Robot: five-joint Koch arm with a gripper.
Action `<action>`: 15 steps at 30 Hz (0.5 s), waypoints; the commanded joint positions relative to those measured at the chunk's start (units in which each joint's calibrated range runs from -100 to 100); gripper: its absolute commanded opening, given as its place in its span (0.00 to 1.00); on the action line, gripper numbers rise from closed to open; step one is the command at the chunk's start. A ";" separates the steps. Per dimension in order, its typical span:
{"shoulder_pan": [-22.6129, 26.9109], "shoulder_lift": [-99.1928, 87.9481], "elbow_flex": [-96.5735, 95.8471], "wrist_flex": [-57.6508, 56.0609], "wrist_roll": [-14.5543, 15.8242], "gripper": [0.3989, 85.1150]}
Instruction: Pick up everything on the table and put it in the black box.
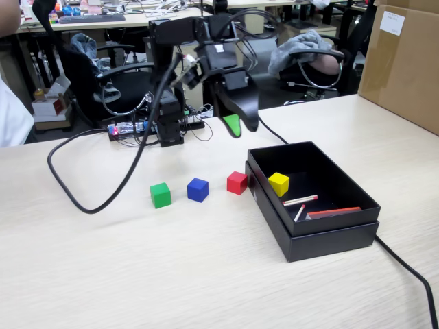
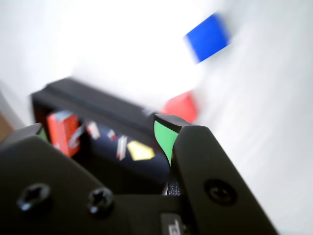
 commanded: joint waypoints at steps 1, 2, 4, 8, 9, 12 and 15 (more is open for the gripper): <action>-3.22 -8.87 -4.88 -0.22 -2.88 0.57; -4.20 -10.48 -8.14 -0.22 -3.57 0.57; -6.15 -12.55 -13.67 -0.22 -4.44 0.58; -10.21 -12.78 -21.65 -0.22 -6.06 0.58; -10.79 -11.40 -22.29 -0.13 -6.30 0.58; -12.16 -6.92 -22.92 -0.05 -6.54 0.58; -13.33 -1.53 -21.29 -0.05 -6.79 0.57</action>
